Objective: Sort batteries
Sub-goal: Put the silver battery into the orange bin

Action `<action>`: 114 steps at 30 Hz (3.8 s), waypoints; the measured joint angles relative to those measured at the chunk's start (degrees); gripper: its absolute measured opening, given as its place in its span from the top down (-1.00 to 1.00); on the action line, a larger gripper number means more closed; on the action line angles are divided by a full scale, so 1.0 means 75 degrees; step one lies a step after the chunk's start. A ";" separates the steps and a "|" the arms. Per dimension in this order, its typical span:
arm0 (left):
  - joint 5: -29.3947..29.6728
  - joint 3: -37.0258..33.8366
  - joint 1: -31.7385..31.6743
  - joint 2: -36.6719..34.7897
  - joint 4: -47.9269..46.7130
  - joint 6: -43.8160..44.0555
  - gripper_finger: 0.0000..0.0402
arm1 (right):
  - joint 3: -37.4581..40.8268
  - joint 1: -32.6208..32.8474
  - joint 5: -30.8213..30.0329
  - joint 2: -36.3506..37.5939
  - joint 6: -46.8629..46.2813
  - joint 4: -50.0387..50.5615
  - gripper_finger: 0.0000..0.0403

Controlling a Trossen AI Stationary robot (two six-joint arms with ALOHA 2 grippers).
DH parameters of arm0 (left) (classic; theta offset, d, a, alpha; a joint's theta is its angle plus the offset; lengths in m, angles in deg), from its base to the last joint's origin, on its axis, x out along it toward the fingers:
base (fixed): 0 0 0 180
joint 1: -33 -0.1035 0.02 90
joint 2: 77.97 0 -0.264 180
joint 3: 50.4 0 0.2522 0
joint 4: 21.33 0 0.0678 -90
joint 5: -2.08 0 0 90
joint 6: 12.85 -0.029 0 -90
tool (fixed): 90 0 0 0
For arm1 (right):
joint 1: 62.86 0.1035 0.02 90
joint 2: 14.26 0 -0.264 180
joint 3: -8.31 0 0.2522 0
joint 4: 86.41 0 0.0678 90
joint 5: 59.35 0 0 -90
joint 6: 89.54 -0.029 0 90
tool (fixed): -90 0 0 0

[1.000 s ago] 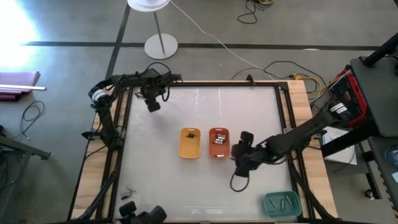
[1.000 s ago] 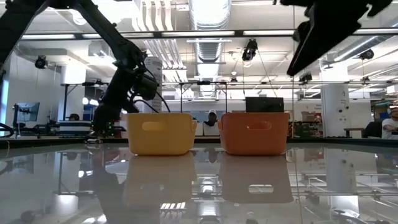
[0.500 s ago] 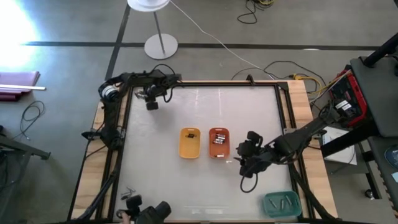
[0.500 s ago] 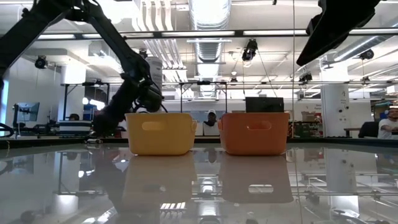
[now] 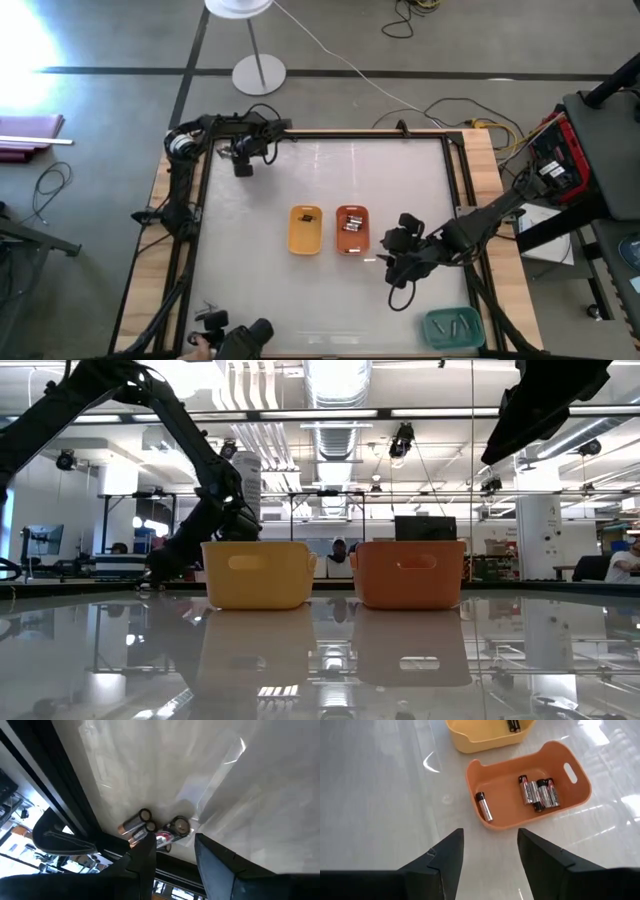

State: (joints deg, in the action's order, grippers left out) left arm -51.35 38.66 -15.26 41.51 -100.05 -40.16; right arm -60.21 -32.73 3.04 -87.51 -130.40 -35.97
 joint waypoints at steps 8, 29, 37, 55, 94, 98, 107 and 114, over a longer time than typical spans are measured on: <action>-0.0008 -0.0008 -0.0206 0.0023 0.0082 -0.0228 0.42 | 0.0000 0.0003 0.0002 0.0000 -0.0157 -0.0194 0.10; -0.0950 -0.0150 0.0202 -0.0001 0.0057 -0.0360 0.42 | 0.0000 0.0000 0.0014 -0.0003 -0.0273 -0.0198 0.16; -0.1657 -0.0150 0.0568 -0.0033 -0.0018 -0.0436 0.42 | 0.0000 0.0000 0.0018 -0.0003 -0.0283 -0.0197 0.11; -0.1439 -0.0659 0.1205 -0.0245 -0.0001 0.0145 0.90 | 0.0000 0.0000 0.0288 -0.0003 -0.0146 -0.0188 0.20; -0.1671 -0.2494 0.1503 -0.1222 0.0349 0.0536 0.76 | 0.0000 -0.0003 0.0285 -0.0003 -0.0270 -0.0228 0.14; -0.1714 -0.2529 0.1596 -0.1447 0.0416 0.0656 0.89 | 0.0000 -0.0003 0.0288 -0.0003 -0.0271 -0.0282 0.17; -0.4354 -0.2962 0.1887 -0.3675 0.1941 0.0846 0.89 | 0.0000 -0.0003 0.0283 -0.0003 -0.0039 -0.0369 0.21; -0.4890 -0.3699 0.2417 -0.5704 0.3157 0.1674 0.88 | 0.0003 -0.0098 -0.0114 -0.0003 0.0395 -0.0425 0.17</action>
State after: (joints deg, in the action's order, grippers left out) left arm -88.02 10.91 2.87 -1.27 -76.38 -27.61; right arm -60.19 -33.46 2.18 -87.53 -127.44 -39.16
